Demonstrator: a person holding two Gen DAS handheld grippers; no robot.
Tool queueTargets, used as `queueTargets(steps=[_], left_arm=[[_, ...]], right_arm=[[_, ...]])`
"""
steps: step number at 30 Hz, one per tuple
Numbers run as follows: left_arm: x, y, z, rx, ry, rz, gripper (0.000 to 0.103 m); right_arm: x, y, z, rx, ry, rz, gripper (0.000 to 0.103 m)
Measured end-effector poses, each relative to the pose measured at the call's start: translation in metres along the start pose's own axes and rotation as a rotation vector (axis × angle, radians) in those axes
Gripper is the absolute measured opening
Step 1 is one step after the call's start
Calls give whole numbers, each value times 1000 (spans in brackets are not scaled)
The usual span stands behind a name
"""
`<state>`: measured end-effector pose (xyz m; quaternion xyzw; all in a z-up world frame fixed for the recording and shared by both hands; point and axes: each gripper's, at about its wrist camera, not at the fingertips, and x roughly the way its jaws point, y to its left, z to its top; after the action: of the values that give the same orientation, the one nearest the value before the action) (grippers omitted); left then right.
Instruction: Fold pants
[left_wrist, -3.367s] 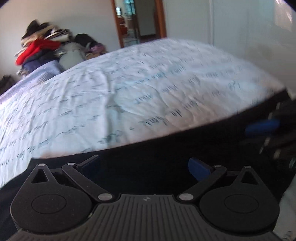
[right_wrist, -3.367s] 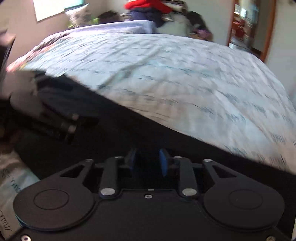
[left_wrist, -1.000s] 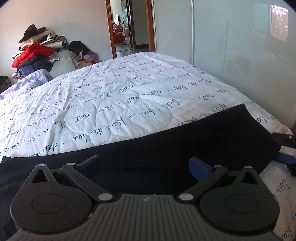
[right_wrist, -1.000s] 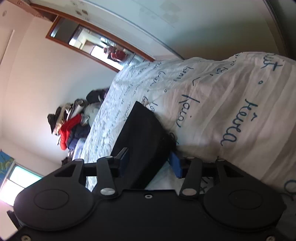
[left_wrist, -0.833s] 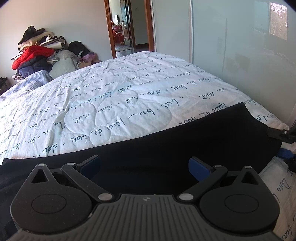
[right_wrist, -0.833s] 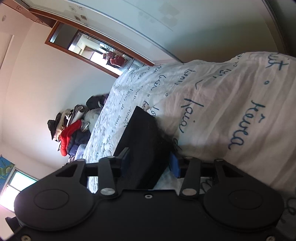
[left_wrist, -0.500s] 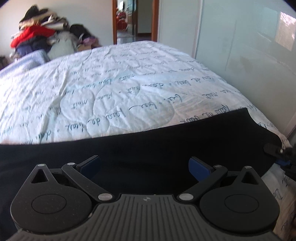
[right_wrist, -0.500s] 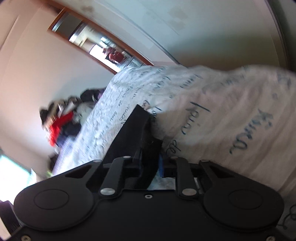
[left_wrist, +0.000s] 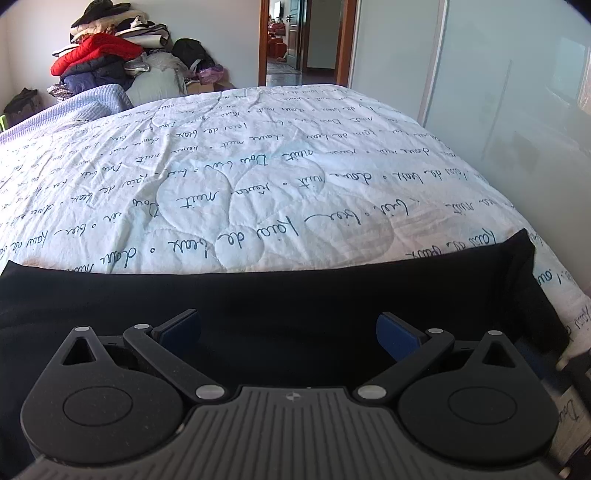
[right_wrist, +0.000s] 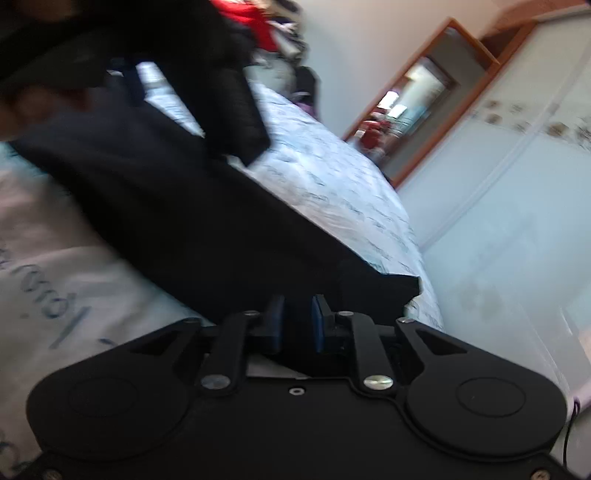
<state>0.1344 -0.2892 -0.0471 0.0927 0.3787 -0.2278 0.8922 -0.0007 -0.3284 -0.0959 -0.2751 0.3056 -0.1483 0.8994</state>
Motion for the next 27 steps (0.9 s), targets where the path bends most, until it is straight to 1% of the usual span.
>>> queueTargets(steps=[1,2,3,4,6,7,8,10,11,12,14,15,16,18,19,20,22,23,24,25,26,27], left_arm=[[1,0,0,3,2,1,102],[1,-1,-1,6,5,0,102],[2,-2,-1,8,9,-5,102],[2,-2,-1,11,8,-12,102],[2,-4,-2,20,4,-17,102],[1,-4,-2,23,1,-16,102],[2,-5,-2,23,0,-16,102],[3,-6,-2,19,5,-25,102],[3,-6,-2,16,8,-32,102],[3,-7,-2,16,10,-37,102],[1,-9,-3,31,9,-38,102],[0,-10,-3,41,4,-35,102],[-1,-10,-2,45,-2,-29,102],[-2,-10,-1,43,-8,-21,102],[-2,-9,-1,38,-7,-23,102],[-2,-9,0,32,-4,-28,102],[-2,-9,1,25,0,-39,102],[-2,-9,2,24,3,-42,102],[-3,-9,3,23,5,-46,102],[-3,-10,4,22,6,-52,102],[-4,-9,6,21,7,-62,102],[-4,-8,9,10,16,-84,101]], right_arm=[[-1,-1,-2,-8,-7,-33,26],[-3,-1,-2,-1,-13,-43,38],[-8,-6,-6,37,-13,-21,42],[-12,-18,-9,123,-5,23,42],[-20,-55,-20,407,10,111,44],[-20,-74,-29,548,19,133,45],[-19,-93,-40,684,31,132,45],[-11,-121,-62,900,65,135,50],[-4,-132,-74,1000,90,174,50],[3,-139,-84,1101,108,229,50],[17,-145,-112,1362,121,368,50],[22,-146,-124,1476,116,398,49],[25,-146,-134,1576,97,400,48],[27,-147,-144,1721,60,395,48],[30,-147,-147,1773,42,395,48],[32,-145,-146,1791,30,396,48],[39,-144,-139,1781,39,385,37],[41,-143,-139,1780,50,381,29],[42,-141,-136,1778,52,381,13],[41,-141,-134,1763,49,383,8],[34,-142,-126,1711,45,372,8],[29,-140,-120,1619,43,349,8]])
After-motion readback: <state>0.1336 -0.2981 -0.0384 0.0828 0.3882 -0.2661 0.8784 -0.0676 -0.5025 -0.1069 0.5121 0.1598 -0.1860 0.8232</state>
